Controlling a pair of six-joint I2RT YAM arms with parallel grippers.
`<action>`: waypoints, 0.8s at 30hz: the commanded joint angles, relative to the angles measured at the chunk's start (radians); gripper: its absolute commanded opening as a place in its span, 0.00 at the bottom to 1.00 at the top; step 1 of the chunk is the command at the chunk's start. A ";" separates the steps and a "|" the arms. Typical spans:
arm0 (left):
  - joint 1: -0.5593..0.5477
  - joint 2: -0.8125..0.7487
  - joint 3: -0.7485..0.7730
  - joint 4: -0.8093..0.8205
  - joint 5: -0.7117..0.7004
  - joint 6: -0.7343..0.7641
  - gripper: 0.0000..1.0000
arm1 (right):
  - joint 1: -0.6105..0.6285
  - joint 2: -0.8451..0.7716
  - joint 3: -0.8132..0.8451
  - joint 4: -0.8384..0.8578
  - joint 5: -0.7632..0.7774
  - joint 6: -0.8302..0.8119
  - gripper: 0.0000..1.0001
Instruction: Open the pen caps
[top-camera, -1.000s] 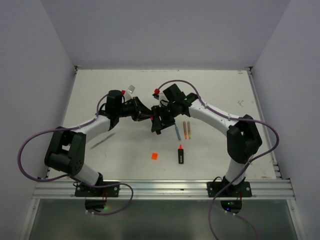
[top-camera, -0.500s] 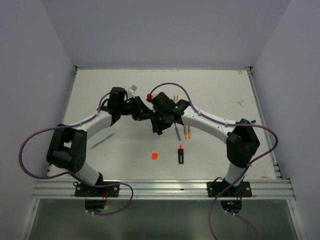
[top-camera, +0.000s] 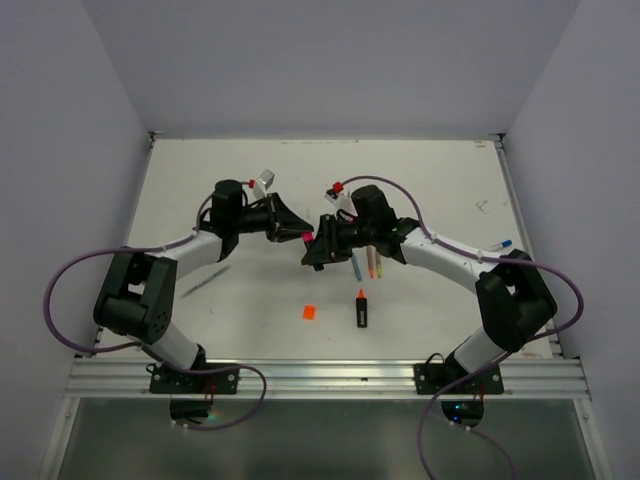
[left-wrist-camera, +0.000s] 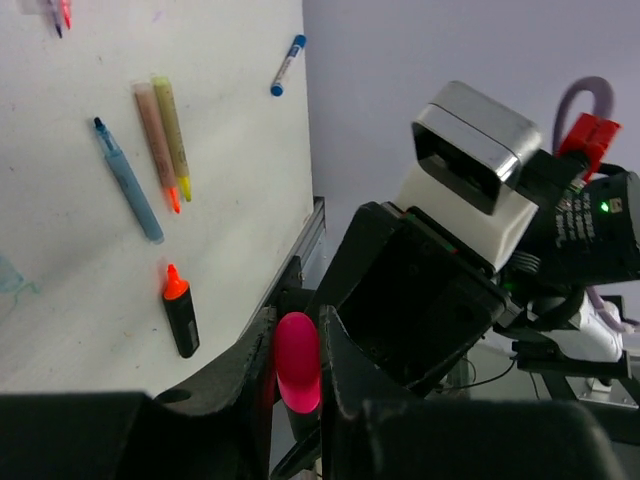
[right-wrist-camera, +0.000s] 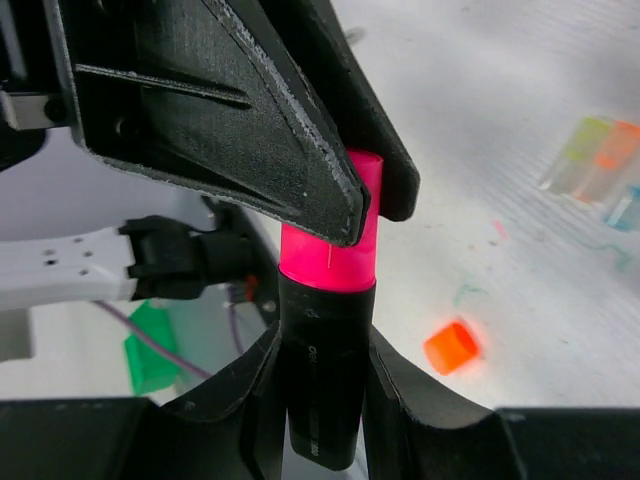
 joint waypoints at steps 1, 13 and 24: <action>0.047 -0.026 0.001 0.160 -0.060 0.003 0.00 | 0.025 0.002 -0.029 0.200 -0.377 0.155 0.00; 0.124 0.013 0.065 0.002 -0.083 0.040 0.00 | 0.057 -0.023 0.204 -0.581 0.289 -0.325 0.00; 0.141 0.021 0.074 -0.009 -0.103 0.047 0.00 | 0.115 -0.059 0.178 -0.564 0.244 -0.363 0.00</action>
